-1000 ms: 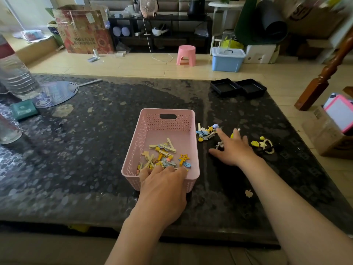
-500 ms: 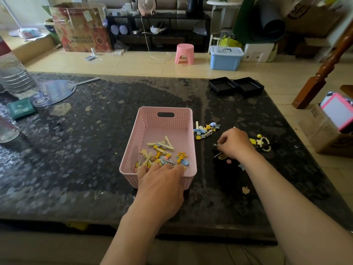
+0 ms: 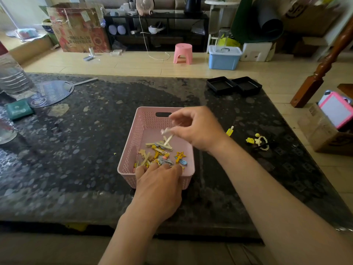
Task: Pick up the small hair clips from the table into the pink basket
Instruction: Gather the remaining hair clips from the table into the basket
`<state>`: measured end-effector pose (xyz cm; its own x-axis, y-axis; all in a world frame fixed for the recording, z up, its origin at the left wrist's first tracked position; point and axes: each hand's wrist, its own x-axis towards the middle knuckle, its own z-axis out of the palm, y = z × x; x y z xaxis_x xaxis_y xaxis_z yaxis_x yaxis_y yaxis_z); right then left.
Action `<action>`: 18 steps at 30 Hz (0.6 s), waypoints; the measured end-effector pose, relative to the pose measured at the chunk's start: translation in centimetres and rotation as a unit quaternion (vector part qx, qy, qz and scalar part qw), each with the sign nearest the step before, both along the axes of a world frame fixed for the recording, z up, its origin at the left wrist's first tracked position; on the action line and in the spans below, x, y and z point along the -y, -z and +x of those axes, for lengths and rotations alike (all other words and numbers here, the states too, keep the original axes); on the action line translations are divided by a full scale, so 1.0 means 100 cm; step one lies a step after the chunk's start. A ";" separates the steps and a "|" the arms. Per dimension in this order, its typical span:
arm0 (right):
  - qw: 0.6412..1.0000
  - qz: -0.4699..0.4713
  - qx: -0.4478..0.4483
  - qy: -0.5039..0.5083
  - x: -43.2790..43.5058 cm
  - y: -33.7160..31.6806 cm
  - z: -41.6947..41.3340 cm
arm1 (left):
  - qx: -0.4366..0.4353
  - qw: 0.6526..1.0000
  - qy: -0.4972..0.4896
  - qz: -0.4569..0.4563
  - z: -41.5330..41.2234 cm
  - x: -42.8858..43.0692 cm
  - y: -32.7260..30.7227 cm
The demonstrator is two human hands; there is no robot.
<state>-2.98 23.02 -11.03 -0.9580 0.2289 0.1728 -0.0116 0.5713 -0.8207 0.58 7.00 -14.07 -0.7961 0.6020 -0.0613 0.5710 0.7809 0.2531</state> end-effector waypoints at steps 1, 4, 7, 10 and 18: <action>0.999 0.006 0.015 -0.030 0.006 0.002 0.000 | 0.003 1.000 0.000 -0.001 0.000 0.000 0.000; 0.997 -0.006 0.037 -0.068 0.012 0.008 0.004 | 0.007 1.000 0.001 -0.004 0.000 0.000 -0.001; 0.998 0.013 0.046 -0.048 0.004 0.006 0.008 | 0.010 1.000 0.005 -0.004 -0.001 0.001 -0.002; 0.994 0.074 0.063 0.040 -0.030 0.004 0.013 | 0.010 1.000 0.005 -0.004 0.000 0.000 -0.001; 0.844 0.203 0.396 0.299 -0.147 0.069 0.061 | 0.007 1.000 -0.001 -0.006 0.002 0.001 -0.002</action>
<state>3.09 37.76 -17.90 -0.5434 0.7888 -0.2873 0.8394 0.5165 -0.1693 0.79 6.89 -13.83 -0.7967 0.5991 -0.0796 0.5654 0.7855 0.2516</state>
